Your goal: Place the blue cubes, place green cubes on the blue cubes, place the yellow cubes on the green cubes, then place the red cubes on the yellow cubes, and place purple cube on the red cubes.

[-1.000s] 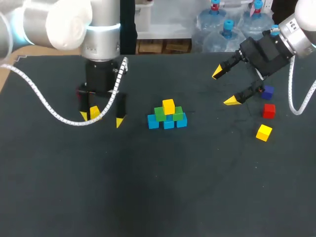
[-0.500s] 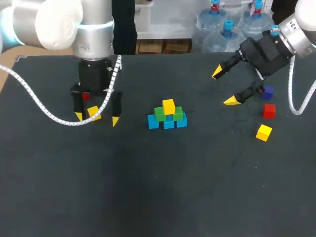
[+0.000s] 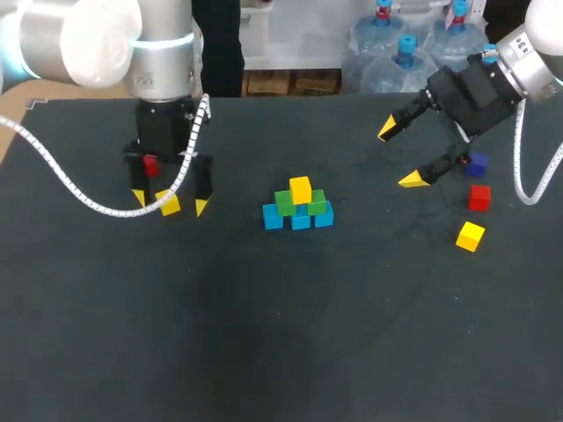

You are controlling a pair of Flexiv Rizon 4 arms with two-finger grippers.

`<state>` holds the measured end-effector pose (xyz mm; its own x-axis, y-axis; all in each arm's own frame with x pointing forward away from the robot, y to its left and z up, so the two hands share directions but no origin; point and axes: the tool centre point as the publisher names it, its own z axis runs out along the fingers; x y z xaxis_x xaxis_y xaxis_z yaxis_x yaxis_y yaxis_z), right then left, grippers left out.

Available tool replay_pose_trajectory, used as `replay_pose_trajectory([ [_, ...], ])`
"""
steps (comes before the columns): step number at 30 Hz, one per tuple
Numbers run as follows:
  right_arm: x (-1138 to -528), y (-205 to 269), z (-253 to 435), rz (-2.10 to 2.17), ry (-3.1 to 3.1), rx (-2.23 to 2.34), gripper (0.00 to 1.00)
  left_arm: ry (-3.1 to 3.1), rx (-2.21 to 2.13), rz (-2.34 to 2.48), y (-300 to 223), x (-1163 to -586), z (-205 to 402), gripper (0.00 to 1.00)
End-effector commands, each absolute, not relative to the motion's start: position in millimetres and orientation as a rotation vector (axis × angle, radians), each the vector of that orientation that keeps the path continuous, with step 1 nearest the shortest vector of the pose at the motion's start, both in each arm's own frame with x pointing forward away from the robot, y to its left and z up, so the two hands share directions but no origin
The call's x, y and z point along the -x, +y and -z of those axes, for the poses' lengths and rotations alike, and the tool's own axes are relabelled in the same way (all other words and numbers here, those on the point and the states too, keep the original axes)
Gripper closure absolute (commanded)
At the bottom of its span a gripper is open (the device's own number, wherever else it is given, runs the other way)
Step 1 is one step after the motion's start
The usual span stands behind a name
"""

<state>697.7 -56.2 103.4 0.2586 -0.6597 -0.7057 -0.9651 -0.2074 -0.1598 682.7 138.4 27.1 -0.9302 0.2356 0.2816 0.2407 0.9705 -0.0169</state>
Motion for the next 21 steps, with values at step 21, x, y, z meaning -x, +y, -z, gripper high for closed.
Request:
replay_pose_trajectory([
  [21, -698, -56, -103, -0.674, 1.467, 1.948, 0.0, -2.785, 0.337, -0.031, 137, -687, -7, 0.22],
])
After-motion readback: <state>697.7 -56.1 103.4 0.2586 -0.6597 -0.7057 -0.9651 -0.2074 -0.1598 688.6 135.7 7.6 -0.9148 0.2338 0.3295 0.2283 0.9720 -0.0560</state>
